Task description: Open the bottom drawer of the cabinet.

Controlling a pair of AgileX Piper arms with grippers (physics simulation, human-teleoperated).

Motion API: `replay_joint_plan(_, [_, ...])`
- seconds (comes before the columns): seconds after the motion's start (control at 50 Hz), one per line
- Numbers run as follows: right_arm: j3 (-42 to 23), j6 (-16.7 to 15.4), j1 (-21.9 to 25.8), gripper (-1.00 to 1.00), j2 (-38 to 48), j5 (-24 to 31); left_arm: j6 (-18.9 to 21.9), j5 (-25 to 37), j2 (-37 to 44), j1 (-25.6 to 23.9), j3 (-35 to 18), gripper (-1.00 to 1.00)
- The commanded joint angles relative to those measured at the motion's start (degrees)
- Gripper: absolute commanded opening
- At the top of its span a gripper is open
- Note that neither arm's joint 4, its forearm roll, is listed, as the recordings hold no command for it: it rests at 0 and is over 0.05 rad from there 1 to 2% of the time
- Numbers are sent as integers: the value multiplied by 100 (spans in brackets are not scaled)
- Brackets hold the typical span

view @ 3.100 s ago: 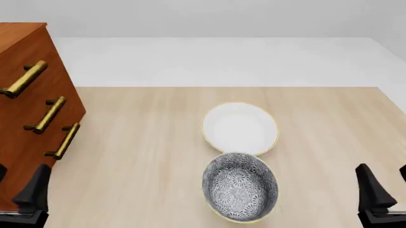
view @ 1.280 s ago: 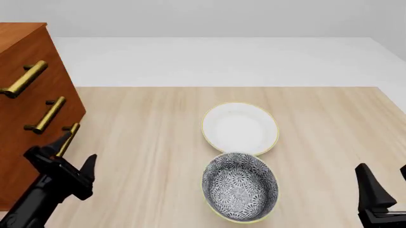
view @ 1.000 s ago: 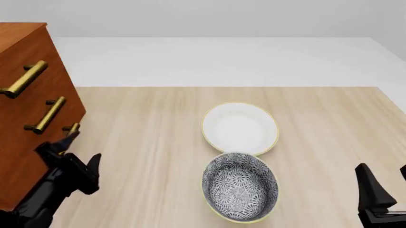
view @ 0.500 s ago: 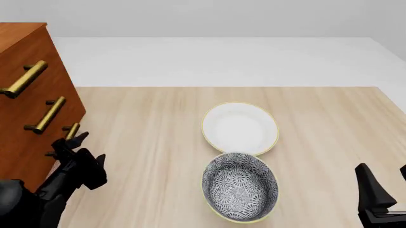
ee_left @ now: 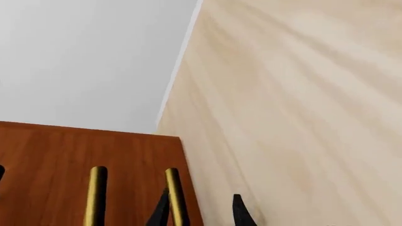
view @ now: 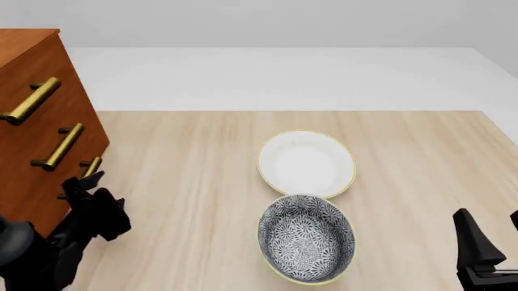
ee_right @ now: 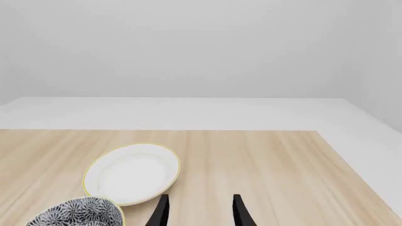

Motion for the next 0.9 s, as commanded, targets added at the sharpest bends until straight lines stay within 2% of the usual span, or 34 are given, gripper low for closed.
replay_joint_plan(0.02, [-3, 0, 0, 100, -1, 4, 87, 0, 99, 241, -82, 100])
replay_joint_plan(0.34, [-3, 0, 0, 100, 0, 4, 157, 0, 240, 458, -280, 100])
replay_joint_plan(0.9, [-3, 0, 1, 100, 0, 4, 193, 0, 999, 702, -868, 100])
